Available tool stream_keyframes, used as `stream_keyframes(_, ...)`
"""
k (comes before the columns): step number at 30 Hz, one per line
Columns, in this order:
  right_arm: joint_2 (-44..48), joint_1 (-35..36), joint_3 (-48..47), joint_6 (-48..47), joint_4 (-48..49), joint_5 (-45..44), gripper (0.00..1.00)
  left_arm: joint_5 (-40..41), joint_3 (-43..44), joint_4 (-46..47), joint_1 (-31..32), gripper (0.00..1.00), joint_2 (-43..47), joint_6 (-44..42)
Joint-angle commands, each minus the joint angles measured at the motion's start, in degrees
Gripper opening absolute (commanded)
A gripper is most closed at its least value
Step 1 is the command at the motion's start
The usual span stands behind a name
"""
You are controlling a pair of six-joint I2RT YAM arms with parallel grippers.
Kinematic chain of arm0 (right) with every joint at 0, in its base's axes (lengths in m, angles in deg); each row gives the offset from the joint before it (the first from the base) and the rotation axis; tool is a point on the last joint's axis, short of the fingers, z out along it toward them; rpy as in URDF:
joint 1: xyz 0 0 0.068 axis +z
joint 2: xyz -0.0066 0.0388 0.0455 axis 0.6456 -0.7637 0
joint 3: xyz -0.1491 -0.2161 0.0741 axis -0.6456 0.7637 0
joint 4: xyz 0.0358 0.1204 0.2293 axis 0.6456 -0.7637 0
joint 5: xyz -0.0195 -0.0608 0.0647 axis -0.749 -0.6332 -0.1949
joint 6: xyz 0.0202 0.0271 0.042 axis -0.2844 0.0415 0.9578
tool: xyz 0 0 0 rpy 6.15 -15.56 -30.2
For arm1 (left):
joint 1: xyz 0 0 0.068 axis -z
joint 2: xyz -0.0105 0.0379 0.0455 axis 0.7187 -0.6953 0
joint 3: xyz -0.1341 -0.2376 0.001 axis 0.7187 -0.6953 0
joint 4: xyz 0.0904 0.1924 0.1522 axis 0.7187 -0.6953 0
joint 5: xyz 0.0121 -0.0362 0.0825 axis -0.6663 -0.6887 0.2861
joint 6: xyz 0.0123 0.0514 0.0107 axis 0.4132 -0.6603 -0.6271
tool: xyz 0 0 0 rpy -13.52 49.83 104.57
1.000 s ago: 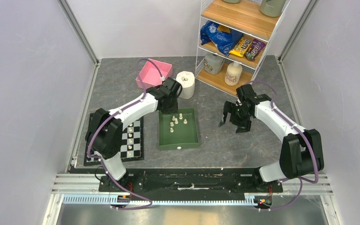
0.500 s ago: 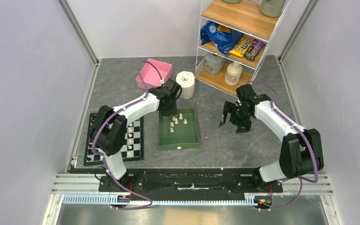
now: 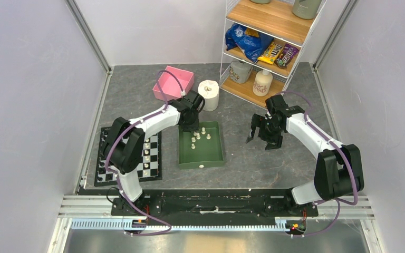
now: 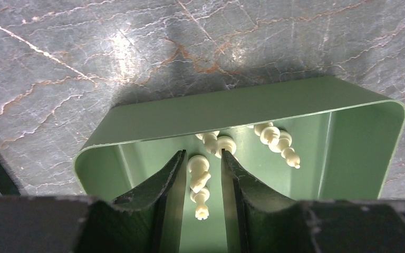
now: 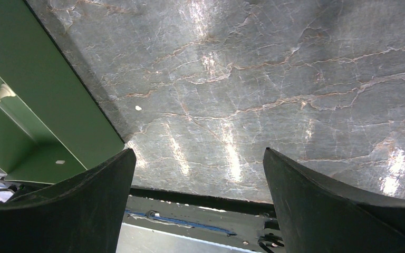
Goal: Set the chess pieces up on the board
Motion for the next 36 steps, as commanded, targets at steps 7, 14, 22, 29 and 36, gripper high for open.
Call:
stream_keyframes(7, 0.3, -0.2, -0.5, -0.9, 0.5, -0.6, 0.99, -1.5, 0.1, 2.6, -0.1, 0.37, -1.0, 0.3)
stream_keyframes(14, 0.0, -0.3, -0.6, -0.9, 0.5, -0.7, 0.99, -1.1, 0.3, 3.1, -0.1, 0.34, -1.7, 0.3)
stream_keyframes(22, -0.1, -0.2, -0.7, -1.0, 0.5, -0.6, 0.99, -1.3, 0.5, 3.7, -0.1, 0.3, -2.1, 0.5)
stream_keyframes(29, -0.2, -0.2, -0.7, -0.9, 0.5, -0.9, 0.99, -1.3, 0.5, 4.4, -0.1, 0.28, -2.5, 0.5)
stream_keyframes(36, -0.3, -0.2, -0.7, -0.9, 0.5, -0.9, 0.99, -1.1, 0.6, 4.7, -0.1, 0.25, -2.8, 0.4)
